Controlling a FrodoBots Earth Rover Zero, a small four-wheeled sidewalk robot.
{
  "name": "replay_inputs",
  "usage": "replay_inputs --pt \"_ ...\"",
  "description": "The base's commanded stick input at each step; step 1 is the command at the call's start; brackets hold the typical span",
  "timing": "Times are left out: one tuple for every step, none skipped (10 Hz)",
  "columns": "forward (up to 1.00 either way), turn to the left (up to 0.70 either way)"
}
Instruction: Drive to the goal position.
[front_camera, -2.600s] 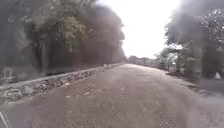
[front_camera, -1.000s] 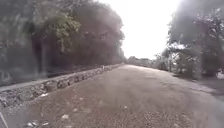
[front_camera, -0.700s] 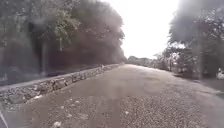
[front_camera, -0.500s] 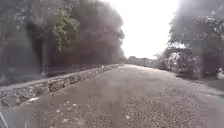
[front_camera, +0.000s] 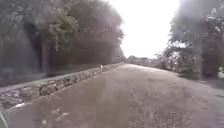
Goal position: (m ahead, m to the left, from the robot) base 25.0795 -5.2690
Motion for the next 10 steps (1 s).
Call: replay_inputs --pt "0.50 0.00" --pt "0.50 0.00" --pt "0.50 0.00" --pt "0.50 0.00" --pt "0.50 0.00" --pt "0.50 0.00" --pt "0.50 0.00" --pt "0.50 0.00" --pt "0.50 0.00" --pt "0.50 0.00"
